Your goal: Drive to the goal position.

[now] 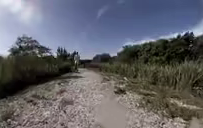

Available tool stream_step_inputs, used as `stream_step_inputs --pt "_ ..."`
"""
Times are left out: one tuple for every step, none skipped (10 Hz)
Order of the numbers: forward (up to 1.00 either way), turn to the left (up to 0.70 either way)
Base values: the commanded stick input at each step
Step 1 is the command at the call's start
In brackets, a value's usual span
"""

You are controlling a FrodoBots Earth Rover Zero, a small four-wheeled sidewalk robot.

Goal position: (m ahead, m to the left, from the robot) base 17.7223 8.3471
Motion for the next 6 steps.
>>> stream_step_inputs --pt "0.70 -0.05" --pt "0.70 -0.16" --pt "0.70 -0.31" --pt "0.70 0.00" --pt "0.70 0.00" --pt "0.70 0.00"
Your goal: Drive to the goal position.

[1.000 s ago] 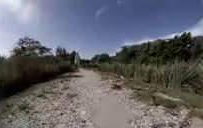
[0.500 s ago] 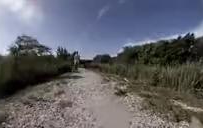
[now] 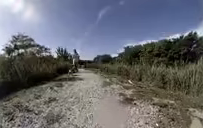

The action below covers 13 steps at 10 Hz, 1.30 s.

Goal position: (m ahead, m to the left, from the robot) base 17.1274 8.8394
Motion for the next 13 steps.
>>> stream_step_inputs --pt "0.70 0.00" --pt "0.70 0.00" --pt "0.70 0.00" --pt "0.70 0.00" --pt "0.70 0.00" --pt "0.70 0.00" --pt "0.70 0.00" --pt "0.70 0.00" --pt "0.70 0.00" --pt "0.70 0.00" --pt "0.70 0.00" --pt "0.70 0.00" --pt "0.70 0.00"
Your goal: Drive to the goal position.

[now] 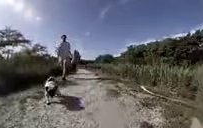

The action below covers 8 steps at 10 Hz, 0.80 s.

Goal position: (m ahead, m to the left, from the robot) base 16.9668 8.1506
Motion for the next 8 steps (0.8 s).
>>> stream_step_inputs --pt "0.70 0.00" --pt "0.70 0.00" --pt "0.70 0.00" --pt "0.70 0.00" --pt "0.70 -0.18" --pt "0.70 -0.24" --pt "0.70 -0.05" --pt "0.70 0.00"
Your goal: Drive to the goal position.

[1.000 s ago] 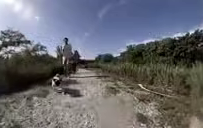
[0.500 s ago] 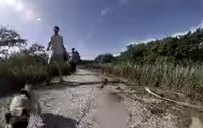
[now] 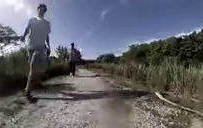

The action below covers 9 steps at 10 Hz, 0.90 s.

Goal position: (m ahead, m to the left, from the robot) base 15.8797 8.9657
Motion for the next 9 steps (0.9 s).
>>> stream_step_inputs --pt "0.70 0.00" --pt "0.70 0.00" --pt "0.70 0.00" --pt "0.70 0.00" --pt "0.70 0.00" --pt "0.70 0.00" --pt "0.70 0.00" --pt "0.70 0.00" --pt "0.70 0.00"
